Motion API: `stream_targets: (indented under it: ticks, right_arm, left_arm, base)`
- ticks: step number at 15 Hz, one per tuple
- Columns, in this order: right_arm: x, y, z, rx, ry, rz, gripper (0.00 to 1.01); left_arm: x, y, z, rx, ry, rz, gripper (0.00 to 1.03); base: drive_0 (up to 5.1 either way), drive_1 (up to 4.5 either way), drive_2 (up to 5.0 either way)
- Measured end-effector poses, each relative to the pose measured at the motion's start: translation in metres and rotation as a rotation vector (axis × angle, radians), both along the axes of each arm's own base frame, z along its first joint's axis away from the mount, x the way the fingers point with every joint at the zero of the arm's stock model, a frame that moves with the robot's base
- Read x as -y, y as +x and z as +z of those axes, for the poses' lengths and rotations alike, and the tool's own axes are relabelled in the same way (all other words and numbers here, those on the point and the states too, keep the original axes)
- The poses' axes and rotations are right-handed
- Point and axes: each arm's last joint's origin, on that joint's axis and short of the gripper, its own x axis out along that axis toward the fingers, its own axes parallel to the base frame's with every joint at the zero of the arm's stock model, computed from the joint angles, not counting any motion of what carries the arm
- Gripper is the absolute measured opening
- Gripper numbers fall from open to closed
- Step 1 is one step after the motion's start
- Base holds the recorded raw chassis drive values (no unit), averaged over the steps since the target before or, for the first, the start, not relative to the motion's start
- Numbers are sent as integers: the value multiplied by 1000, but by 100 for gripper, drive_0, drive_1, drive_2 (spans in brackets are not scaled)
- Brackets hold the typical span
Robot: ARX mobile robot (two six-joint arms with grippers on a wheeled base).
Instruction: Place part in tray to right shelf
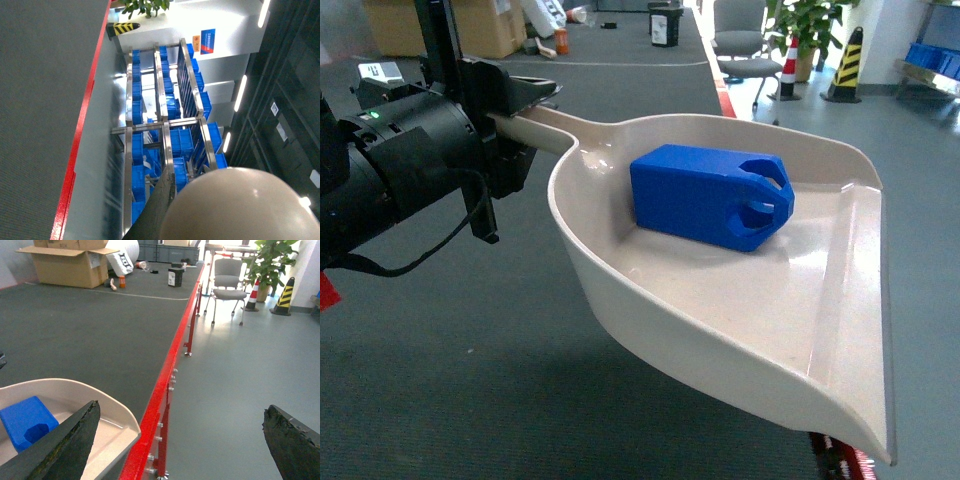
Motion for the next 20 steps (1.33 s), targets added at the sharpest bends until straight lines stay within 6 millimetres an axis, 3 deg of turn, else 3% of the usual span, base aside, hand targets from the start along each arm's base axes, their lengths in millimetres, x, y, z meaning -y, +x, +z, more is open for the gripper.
stream_targets:
  ticks: [20]
  right_arm:
    - [0,0,0,1,0,0,98]
  left_arm:
    - [0,0,0,-1,0,-2,12]
  base:
    - [503,-243,-243]
